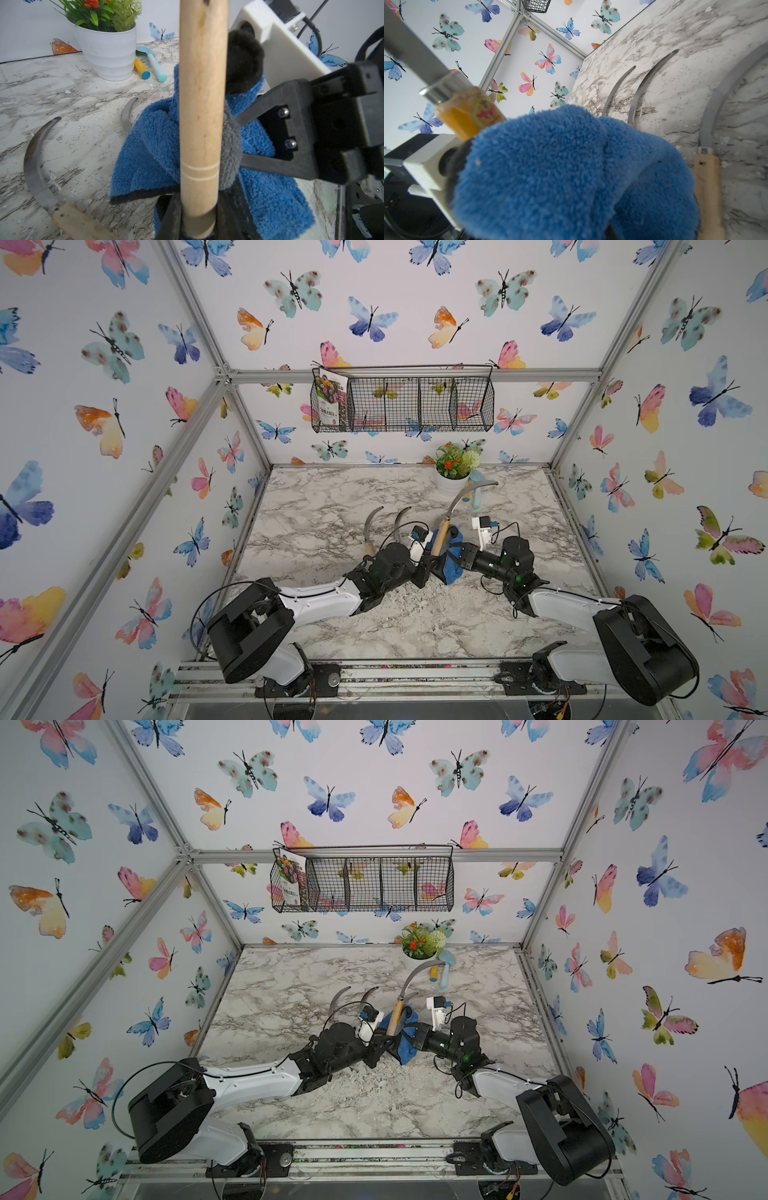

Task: Wipe small sickles with rags
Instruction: Wipe the small sickle.

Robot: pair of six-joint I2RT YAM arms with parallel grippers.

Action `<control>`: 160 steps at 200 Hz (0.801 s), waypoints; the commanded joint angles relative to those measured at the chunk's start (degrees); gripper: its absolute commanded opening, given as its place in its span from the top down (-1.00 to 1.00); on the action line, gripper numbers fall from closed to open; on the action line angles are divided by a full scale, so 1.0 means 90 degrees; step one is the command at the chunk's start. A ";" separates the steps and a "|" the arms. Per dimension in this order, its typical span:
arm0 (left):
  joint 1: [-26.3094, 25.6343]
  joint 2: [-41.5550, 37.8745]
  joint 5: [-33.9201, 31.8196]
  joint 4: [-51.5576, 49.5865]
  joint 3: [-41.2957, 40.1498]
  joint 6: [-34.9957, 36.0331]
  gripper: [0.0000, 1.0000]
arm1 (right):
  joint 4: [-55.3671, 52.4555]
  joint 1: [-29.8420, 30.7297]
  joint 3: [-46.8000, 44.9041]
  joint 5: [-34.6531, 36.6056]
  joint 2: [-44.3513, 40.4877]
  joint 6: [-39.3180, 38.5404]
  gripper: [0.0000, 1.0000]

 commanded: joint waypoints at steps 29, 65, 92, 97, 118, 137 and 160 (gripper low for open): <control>-0.0028 0.0269 0.0165 -0.0342 0.0227 0.0006 1.00 | 0.1108 -0.0182 0.0176 -0.0550 0.0007 0.0229 0.96; -0.0028 0.0344 0.0223 -0.0388 0.0293 0.0006 1.00 | 0.0996 -0.0845 0.0626 -0.0896 -0.0065 0.0374 0.96; -0.0026 0.0379 0.0231 -0.0410 0.0317 0.0025 1.00 | 0.0557 -0.1208 0.0926 -0.1002 -0.0194 0.0263 0.96; -0.0028 0.0393 0.0236 -0.0410 0.0325 0.0025 1.00 | 0.0531 -0.1241 0.0950 -0.1022 -0.0187 0.0259 0.96; -0.0023 0.0419 0.0273 -0.0421 0.0356 0.0027 1.00 | 0.0451 -0.1258 0.0975 -0.1166 -0.0050 0.0215 0.96; -0.0028 0.0394 0.0288 -0.0383 0.0320 0.0020 1.00 | 0.1052 -0.1250 0.0642 -0.1276 0.0238 0.0481 0.96; -0.0028 0.0286 0.0277 -0.0224 0.0195 -0.0014 1.00 | 0.1893 -0.1132 0.0081 -0.1253 0.0517 0.0719 0.96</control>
